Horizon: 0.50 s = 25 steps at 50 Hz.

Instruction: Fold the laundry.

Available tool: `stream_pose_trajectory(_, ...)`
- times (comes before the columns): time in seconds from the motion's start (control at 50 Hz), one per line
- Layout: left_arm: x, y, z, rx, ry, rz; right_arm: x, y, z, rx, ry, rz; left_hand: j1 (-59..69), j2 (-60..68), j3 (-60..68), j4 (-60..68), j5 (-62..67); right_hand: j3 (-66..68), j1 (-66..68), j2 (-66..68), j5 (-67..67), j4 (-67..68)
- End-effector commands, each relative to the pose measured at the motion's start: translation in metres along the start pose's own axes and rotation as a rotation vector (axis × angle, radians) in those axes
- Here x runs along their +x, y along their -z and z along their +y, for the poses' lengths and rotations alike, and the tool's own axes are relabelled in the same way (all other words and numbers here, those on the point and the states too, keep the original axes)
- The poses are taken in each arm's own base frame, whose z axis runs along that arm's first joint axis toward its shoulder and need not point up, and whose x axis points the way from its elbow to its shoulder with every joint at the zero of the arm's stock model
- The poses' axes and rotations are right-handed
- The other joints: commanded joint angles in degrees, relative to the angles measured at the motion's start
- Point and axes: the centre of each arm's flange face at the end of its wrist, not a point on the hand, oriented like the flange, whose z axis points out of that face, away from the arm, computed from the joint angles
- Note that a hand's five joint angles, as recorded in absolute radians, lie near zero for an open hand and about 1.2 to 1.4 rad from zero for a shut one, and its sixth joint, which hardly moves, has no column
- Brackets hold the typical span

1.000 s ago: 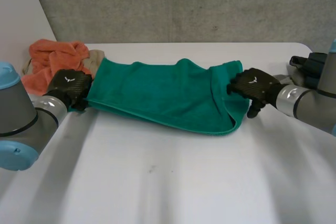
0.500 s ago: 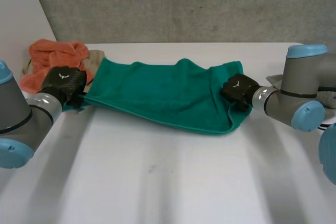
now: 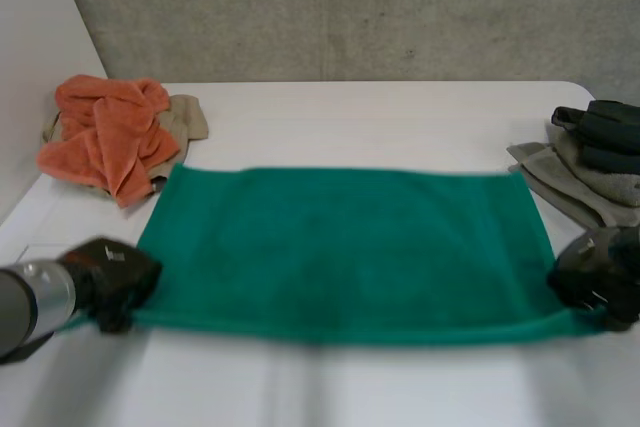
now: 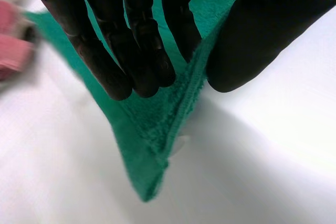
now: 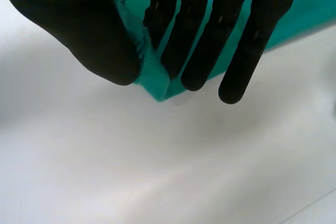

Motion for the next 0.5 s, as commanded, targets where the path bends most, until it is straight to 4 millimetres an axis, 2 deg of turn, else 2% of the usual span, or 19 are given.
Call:
stream_pose_trajectory(0.02, -0.001, -0.014, -0.007, 0.031, -0.134, -0.017, 0.01, -0.018, -0.009, 0.044, 0.019, 0.101, 12.58, 11.55, 12.0, 11.52, 13.78, 12.0, 15.65, 12.64, 12.38, 11.65)
stream_pose_trajectory(0.12, -0.021, -0.039, -0.043, 0.188, -0.156, -0.175, 0.02, -0.03, -0.032, 0.105, 0.045, 0.197, 12.58, 11.55, 12.0, 11.52, 13.78, 12.0, 15.65, 12.64, 12.38, 11.65)
stream_pose_trajectory(0.14, -0.03, -0.045, -0.06, 0.252, -0.16, -0.231, 0.028, -0.031, -0.043, 0.148, 0.034, 0.253, 12.58, 11.55, 12.0, 11.52, 13.78, 12.0, 15.65, 12.64, 12.38, 11.65)
stream_pose_trajectory(0.2, -0.048, -0.05, -0.089, 0.366, -0.164, -0.327, 0.048, -0.026, -0.064, 0.253, 0.006, 0.384, 12.58, 11.55, 12.0, 11.52, 13.78, 12.0, 15.65, 12.64, 12.38, 11.65)
stream_pose_trajectory(0.22, -0.065, -0.048, -0.113, 0.464, -0.167, -0.409, 0.066, -0.017, -0.081, 0.353, -0.031, 0.494, 12.58, 11.55, 12.0, 11.52, 13.78, 12.0, 15.65, 12.64, 12.38, 11.65)
stream_pose_trajectory(0.28, -0.088, -0.039, -0.15, 0.633, -0.152, -0.527, 0.094, 0.008, -0.104, 0.533, -0.108, 0.672, 12.58, 11.55, 12.0, 11.52, 13.78, 12.0, 15.65, 12.64, 12.38, 11.65)
stream_pose_trajectory(0.3, -0.107, -0.025, -0.173, 0.766, -0.119, -0.626, 0.112, 0.028, -0.117, 0.661, -0.167, 0.781, 12.58, 11.55, 12.0, 11.52, 13.78, 12.0, 15.65, 12.64, 12.38, 11.65)
stream_pose_trajectory(0.32, -0.117, -0.018, -0.183, 0.826, -0.094, -0.671, 0.12, 0.039, -0.123, 0.732, -0.202, 0.835, 12.58, 11.55, 12.0, 11.52, 13.78, 12.0, 15.65, 12.64, 12.38, 11.65)
stream_pose_trajectory(0.34, -0.13, -0.002, -0.197, 0.933, -0.038, -0.741, 0.125, 0.049, -0.126, 0.784, -0.227, 0.872, 12.58, 11.55, 12.0, 11.52, 13.78, 12.0, 15.65, 12.64, 12.38, 11.65)
stream_pose_trajectory(0.36, -0.136, 0.006, -0.204, 0.984, -0.009, -0.771, 0.134, 0.071, -0.133, 0.906, -0.271, 0.949, 12.58, 11.55, 12.0, 11.52, 13.78, 12.0, 15.65, 12.64, 12.38, 11.65)
stream_pose_trajectory(0.42, -0.149, 0.028, -0.218, 1.132, 0.081, -0.845, 0.144, 0.104, -0.142, 1.089, -0.302, 1.064, 12.58, 11.55, 12.0, 11.52, 13.78, 12.0, 15.65, 12.64, 12.38, 11.65)
stream_pose_trajectory(0.5, -0.156, 0.037, -0.22, 1.182, 0.13, -0.857, 0.142, 0.111, -0.143, 1.126, -0.282, 1.096, 12.58, 11.55, 12.0, 11.52, 13.78, 12.0, 15.65, 12.64, 12.38, 11.65)
